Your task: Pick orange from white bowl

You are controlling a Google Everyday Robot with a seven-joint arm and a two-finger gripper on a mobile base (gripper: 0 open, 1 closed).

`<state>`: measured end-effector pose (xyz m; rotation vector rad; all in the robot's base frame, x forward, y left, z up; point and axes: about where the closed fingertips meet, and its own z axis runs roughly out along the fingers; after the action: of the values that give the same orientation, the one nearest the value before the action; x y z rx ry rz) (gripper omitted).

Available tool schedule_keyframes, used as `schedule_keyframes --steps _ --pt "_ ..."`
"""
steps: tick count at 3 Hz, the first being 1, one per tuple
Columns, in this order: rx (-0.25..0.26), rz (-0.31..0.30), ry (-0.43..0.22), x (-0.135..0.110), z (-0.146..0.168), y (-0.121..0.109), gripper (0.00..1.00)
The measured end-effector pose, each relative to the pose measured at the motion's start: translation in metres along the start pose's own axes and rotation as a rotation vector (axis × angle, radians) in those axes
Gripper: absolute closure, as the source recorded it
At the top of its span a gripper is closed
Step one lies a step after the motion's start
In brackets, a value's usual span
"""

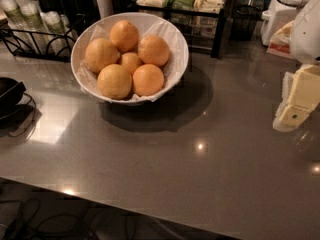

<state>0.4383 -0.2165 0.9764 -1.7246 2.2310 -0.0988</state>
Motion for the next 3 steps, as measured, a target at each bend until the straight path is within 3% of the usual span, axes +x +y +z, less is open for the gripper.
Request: schedule_keyframes --steps 1,3 --pt "0.002 -0.002 -0.002 -0.001 0.000 -0.001 0.00" --pt "0.008 -0.111 -0.044 -0.050 0.012 -0.019 0.00"
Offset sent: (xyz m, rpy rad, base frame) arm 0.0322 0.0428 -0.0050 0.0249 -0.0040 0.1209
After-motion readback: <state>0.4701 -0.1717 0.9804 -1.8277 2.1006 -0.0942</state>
